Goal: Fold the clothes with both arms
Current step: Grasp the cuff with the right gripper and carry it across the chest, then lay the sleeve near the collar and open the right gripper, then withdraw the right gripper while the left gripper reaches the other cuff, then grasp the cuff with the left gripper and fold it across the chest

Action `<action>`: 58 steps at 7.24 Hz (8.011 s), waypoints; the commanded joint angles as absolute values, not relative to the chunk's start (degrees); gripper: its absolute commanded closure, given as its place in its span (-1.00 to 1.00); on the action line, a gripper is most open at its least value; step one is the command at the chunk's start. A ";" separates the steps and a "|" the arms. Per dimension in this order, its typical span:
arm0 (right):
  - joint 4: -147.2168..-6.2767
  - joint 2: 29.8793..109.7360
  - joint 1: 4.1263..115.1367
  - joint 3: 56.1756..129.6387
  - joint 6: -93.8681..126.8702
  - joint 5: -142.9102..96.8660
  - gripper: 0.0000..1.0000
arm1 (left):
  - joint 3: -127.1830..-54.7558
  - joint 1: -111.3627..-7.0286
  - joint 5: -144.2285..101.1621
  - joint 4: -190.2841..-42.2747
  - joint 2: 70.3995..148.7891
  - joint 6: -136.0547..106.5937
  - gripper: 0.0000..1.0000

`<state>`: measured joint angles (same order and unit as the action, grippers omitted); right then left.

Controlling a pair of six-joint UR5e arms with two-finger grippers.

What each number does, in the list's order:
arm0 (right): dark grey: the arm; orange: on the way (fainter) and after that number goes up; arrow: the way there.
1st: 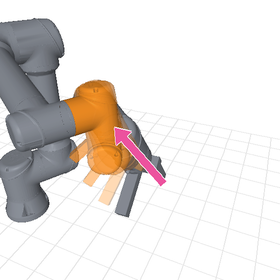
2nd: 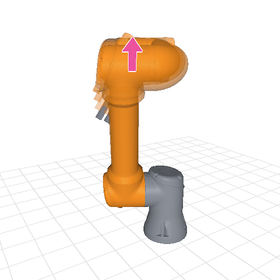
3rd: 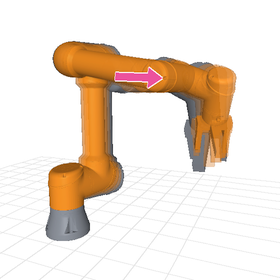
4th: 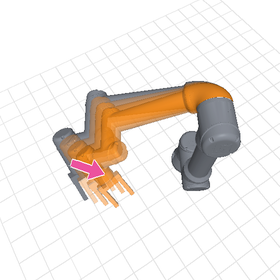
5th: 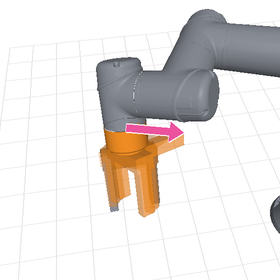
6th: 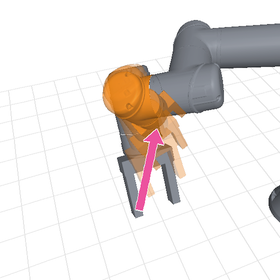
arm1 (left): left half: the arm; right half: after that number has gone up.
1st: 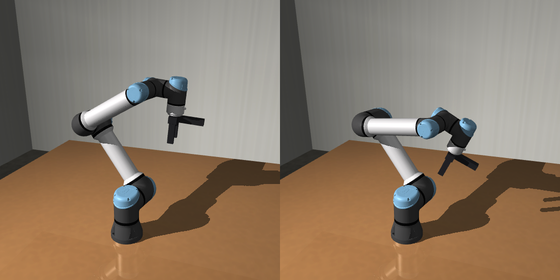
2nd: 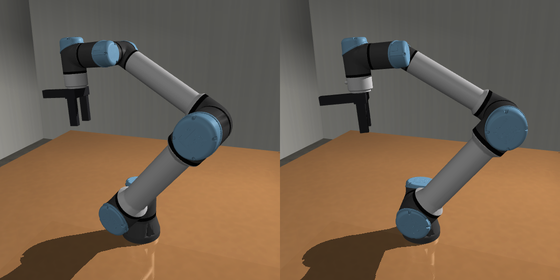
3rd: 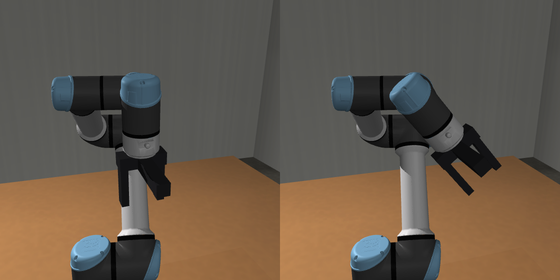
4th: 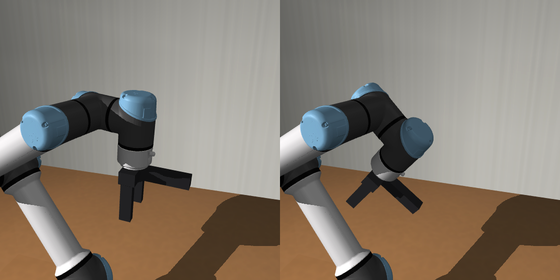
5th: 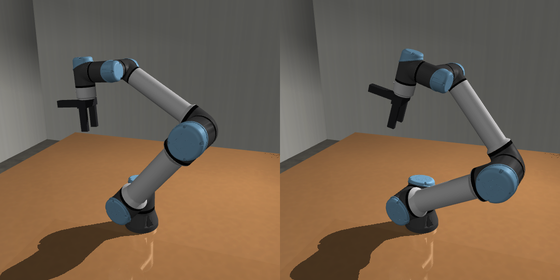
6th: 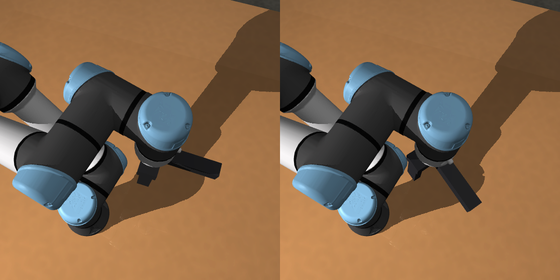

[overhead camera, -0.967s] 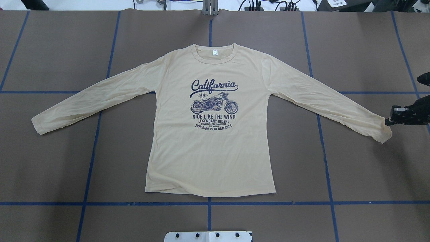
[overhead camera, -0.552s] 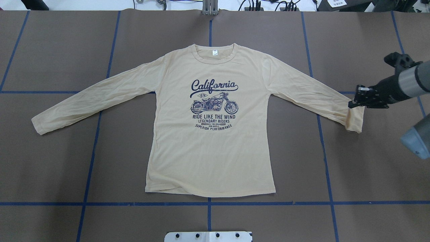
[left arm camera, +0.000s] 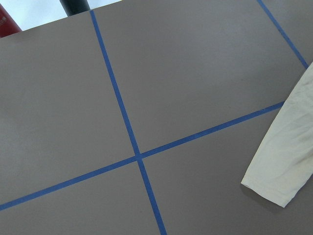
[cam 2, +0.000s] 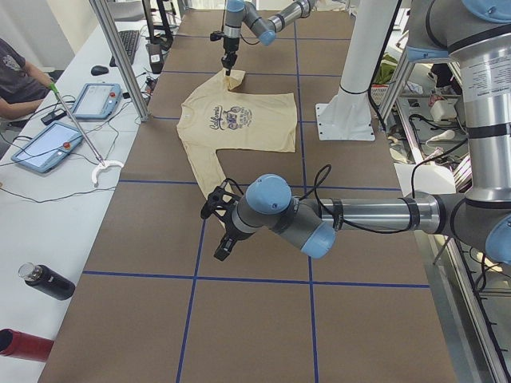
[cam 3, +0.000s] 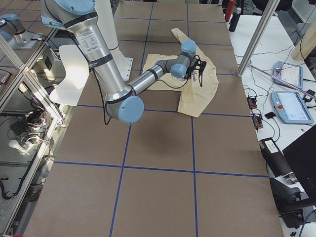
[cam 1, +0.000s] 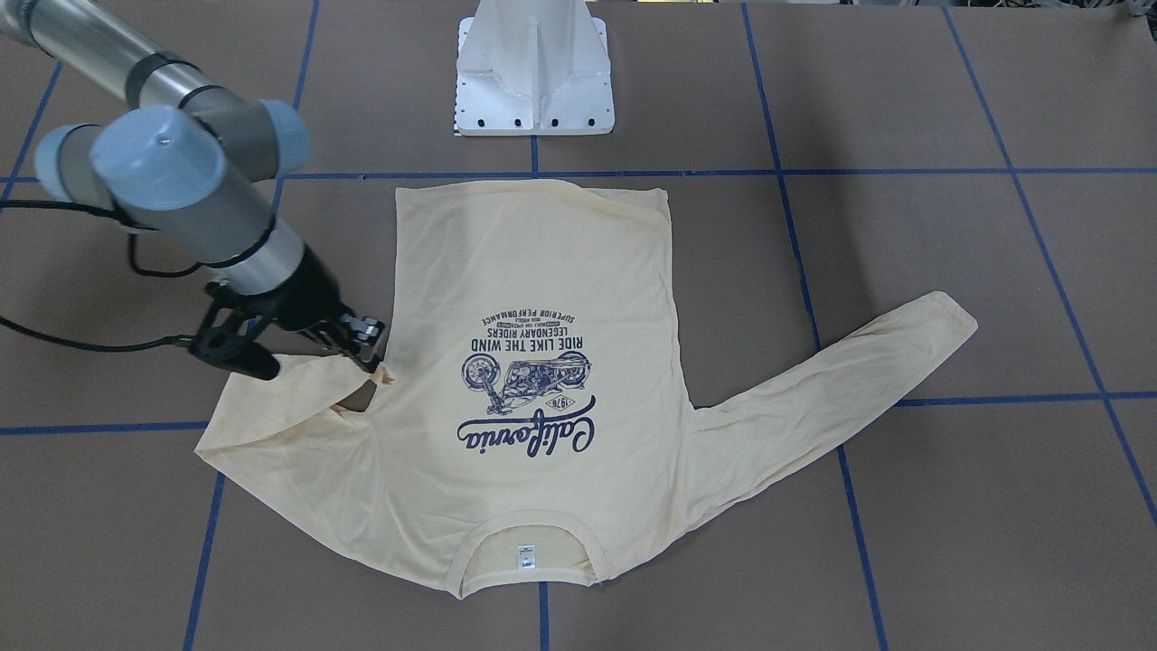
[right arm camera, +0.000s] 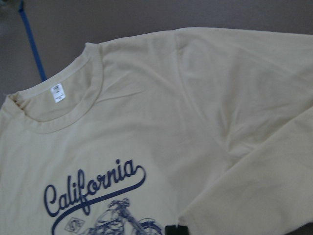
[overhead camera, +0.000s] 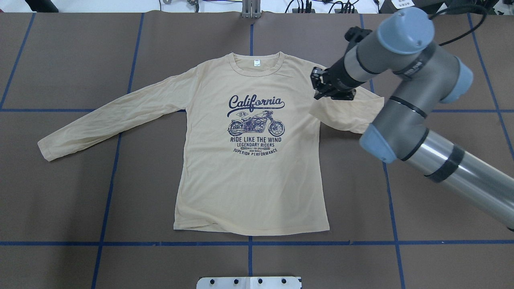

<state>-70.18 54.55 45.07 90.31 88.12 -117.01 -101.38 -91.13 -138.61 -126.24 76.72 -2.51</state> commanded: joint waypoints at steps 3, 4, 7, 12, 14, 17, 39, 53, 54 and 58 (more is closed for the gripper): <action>-70.86 30.29 39.83 70.47 91.67 -106.46 1.00 | -101.25 -91.14 -139.13 -127.00 76.64 -2.72 -1.00; -68.06 25.88 37.64 64.14 91.76 -102.17 1.00 | -101.25 -91.14 -139.13 -127.00 76.64 -2.72 -1.00; -60.49 17.96 35.69 51.20 91.67 -98.97 1.00 | -101.16 -91.14 -139.04 -126.91 76.55 -2.72 -1.00; -53.53 12.48 32.17 40.08 91.85 -94.13 1.00 | -101.07 -91.14 -138.87 -126.91 76.46 -2.64 -1.00; -53.18 11.52 31.82 39.56 93.50 -92.65 -0.97 | -100.46 -91.06 -139.22 -126.83 76.55 -4.20 -1.00; -53.87 8.27 32.77 39.02 103.32 -93.25 -0.98 | -100.20 -87.03 -139.31 -127.00 78.48 -12.02 -1.00; -68.12 56.55 46.28 95.15 94.75 -115.70 -0.97 | -86.87 -62.58 -142.28 -139.22 94.56 -51.53 1.00; -63.91 82.87 59.06 100.02 68.03 -123.05 -0.99 | -50.02 -37.88 -96.87 -139.03 161.19 -112.32 0.16; -62.24 83.92 59.06 100.11 68.11 -123.13 -0.99 | -49.75 -37.88 -96.59 -139.48 161.28 -112.50 -0.95; -59.33 84.65 51.56 104.31 85.84 -118.96 -1.00 | -63.56 -38.41 -101.74 -137.56 155.09 -112.77 -0.98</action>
